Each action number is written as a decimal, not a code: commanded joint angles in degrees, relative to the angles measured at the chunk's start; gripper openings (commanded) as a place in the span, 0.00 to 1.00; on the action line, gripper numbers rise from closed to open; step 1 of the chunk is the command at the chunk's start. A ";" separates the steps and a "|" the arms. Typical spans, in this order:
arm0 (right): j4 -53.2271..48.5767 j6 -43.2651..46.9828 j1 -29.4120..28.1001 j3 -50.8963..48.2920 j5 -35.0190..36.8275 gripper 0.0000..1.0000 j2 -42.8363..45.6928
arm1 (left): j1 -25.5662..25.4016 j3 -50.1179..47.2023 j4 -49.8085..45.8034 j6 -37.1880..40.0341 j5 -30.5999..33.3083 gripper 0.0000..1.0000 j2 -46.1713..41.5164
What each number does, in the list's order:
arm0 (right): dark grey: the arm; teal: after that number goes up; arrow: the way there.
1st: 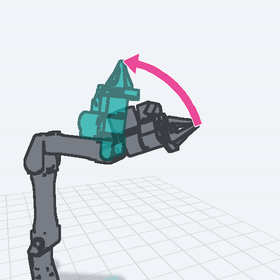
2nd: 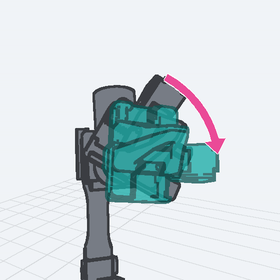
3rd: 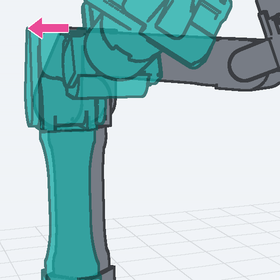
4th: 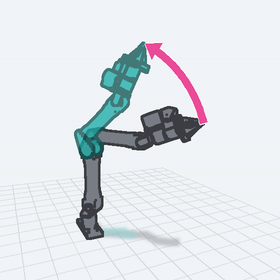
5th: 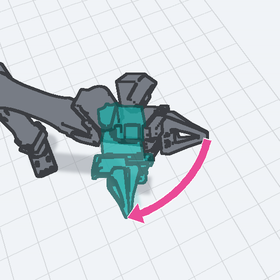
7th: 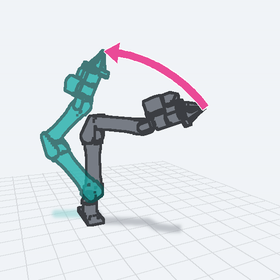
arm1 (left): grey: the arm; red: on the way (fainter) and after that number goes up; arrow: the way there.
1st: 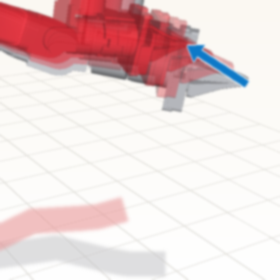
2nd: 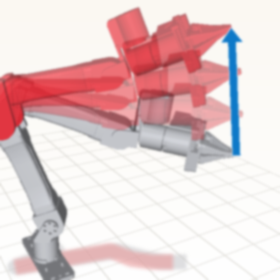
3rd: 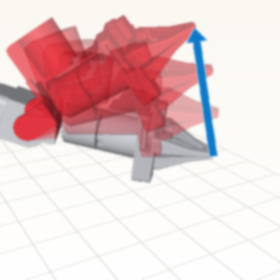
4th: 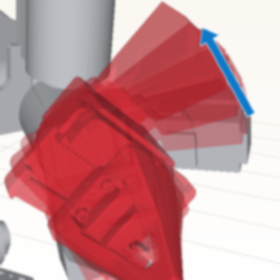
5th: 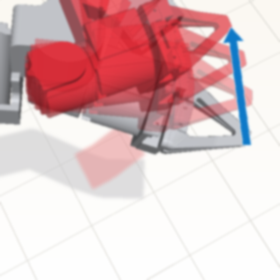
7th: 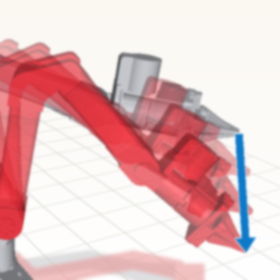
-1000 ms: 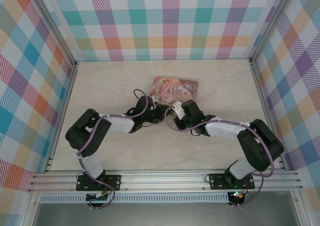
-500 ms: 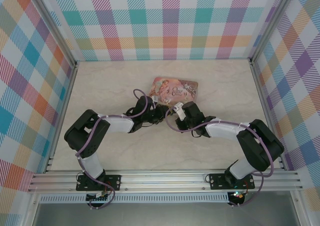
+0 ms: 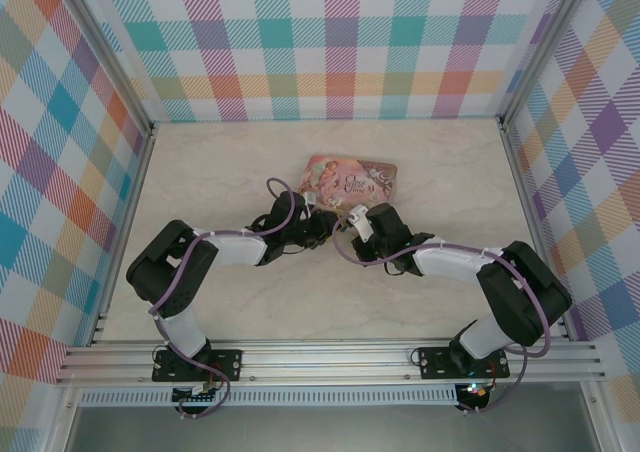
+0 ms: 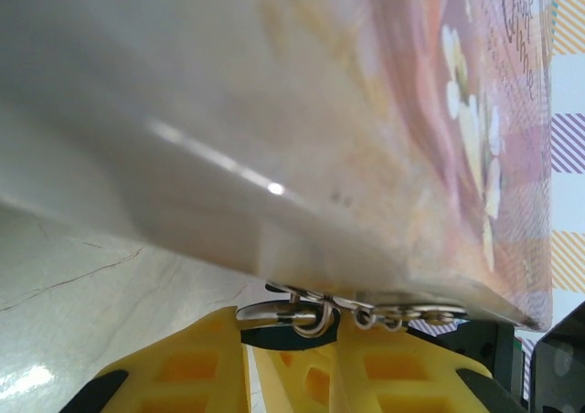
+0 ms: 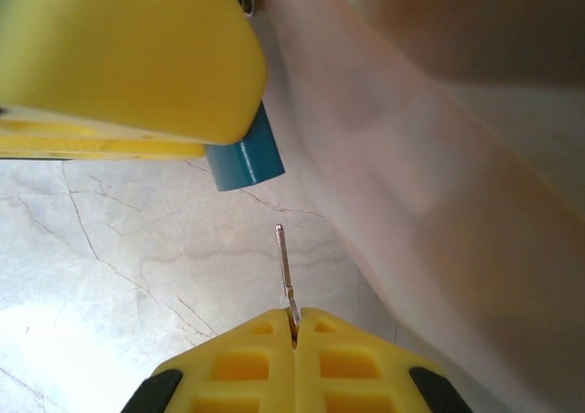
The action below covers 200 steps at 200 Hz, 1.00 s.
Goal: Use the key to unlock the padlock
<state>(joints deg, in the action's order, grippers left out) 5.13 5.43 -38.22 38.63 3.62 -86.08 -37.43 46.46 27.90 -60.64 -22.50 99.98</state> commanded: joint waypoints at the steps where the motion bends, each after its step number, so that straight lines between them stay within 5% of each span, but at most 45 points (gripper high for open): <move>1: 4.41 2.00 0.06 1.79 -2.38 0.05 1.14 | -0.63 1.35 -0.60 0.26 -3.78 0.22 -1.74; 200: 10.23 3.97 0.09 0.45 1.44 0.05 3.06 | -0.63 1.53 -2.28 0.48 -4.22 0.22 -2.19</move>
<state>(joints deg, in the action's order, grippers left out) 8.05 8.64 -38.28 38.74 4.34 -84.99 -37.41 47.09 27.07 -60.20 -22.61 99.35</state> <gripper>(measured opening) 0.056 0.219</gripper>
